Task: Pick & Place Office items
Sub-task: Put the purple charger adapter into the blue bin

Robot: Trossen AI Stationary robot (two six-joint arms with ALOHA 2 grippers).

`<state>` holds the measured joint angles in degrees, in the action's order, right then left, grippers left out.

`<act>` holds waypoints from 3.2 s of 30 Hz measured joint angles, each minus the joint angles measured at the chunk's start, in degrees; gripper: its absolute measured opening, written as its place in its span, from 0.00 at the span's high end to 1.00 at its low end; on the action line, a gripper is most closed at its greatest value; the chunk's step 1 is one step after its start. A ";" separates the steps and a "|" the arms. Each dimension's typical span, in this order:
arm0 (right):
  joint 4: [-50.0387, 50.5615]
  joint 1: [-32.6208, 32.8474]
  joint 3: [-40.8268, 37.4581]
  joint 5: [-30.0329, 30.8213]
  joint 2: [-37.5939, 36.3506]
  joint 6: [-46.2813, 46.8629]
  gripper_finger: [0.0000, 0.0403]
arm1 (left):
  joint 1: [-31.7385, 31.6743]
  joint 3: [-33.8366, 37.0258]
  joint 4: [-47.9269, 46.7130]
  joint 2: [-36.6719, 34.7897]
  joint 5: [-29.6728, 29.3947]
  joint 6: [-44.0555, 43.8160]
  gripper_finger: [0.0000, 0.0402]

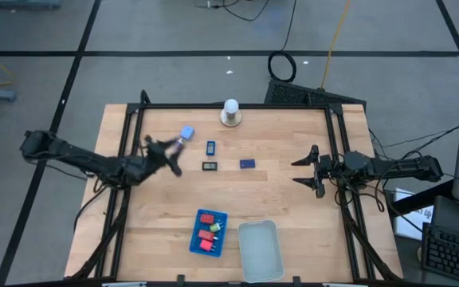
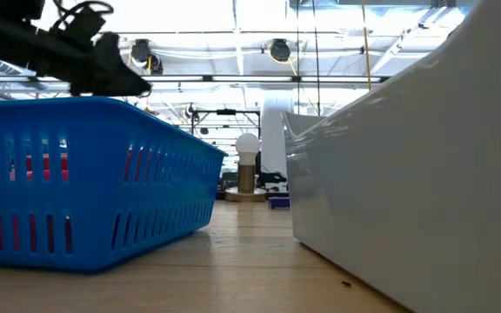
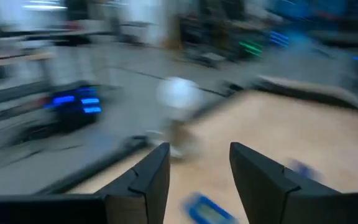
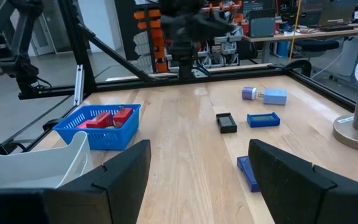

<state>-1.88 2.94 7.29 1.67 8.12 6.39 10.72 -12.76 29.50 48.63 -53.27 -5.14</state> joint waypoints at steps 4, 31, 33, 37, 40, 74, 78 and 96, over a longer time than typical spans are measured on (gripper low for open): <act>-0.01 0.00 0.00 1.24 0.00 -0.17 0.35 | -4.85 0.91 0.40 -3.65 -8.06 -2.50 0.60; -0.01 0.00 0.00 1.23 -0.02 -0.02 0.35 | -28.03 -15.46 -45.21 1.44 19.18 -22.64 0.32; -0.01 0.00 0.00 1.23 0.00 0.00 0.35 | -30.23 -15.79 -46.42 4.05 23.02 -22.22 0.28; -0.01 0.00 0.00 1.24 -0.02 0.00 0.35 | -32.72 -15.62 -46.23 9.05 27.43 -21.65 0.26; -0.01 0.00 0.00 1.23 0.00 0.00 0.35 | -34.19 -15.62 -46.41 11.79 29.27 -22.00 0.26; -0.01 0.00 0.00 1.23 0.00 -0.02 0.35 | -38.60 -15.75 -42.72 30.74 38.22 -15.74 0.26; -0.01 0.00 0.00 1.23 -0.01 -0.02 0.35 | -38.60 -15.75 -42.71 30.76 38.30 -15.70 0.28; -0.03 0.02 0.00 1.23 0.00 0.00 0.35 | -38.56 -15.68 -42.65 30.85 40.37 -16.31 0.66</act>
<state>-1.91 2.96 7.29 2.90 8.12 6.39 -27.83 -28.45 -13.15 79.48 -12.91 -21.45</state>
